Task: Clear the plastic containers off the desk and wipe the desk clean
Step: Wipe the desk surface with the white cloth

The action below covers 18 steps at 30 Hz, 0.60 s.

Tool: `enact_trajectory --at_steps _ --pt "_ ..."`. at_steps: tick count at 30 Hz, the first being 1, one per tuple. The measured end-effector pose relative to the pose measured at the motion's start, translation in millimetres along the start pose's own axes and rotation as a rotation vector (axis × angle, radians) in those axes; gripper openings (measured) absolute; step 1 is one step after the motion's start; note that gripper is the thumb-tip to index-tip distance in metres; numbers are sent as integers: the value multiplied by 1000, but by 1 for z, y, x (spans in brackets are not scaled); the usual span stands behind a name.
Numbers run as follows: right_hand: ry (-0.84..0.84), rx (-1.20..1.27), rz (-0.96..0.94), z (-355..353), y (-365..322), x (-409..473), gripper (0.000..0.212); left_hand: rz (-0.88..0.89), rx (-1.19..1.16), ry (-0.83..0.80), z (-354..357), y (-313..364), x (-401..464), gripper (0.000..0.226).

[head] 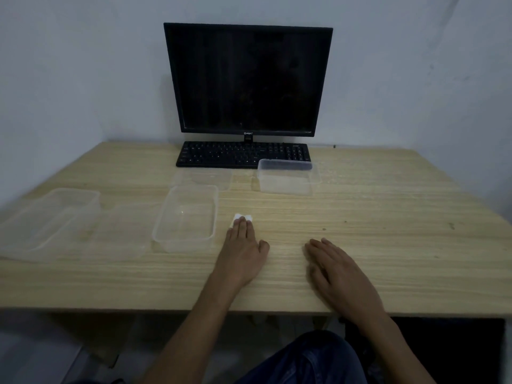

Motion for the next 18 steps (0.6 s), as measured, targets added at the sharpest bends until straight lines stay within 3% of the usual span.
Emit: enact_trajectory --at_steps 5,18 --pt "4 -5 -4 -1 -2 0 67 76 34 -65 1 2 -35 64" --pt "31 27 9 -1 -1 0 65 -155 -2 83 -13 -9 62 67"
Point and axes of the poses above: each hand's wrist, its own x-axis towards the middle knuckle, its own z-axis out of the palm, y = z × x, the point moved 4 cm from there along x, towards the middle knuckle, and after that the axes turned 13 degrees about -x, right-handed, at the moved point
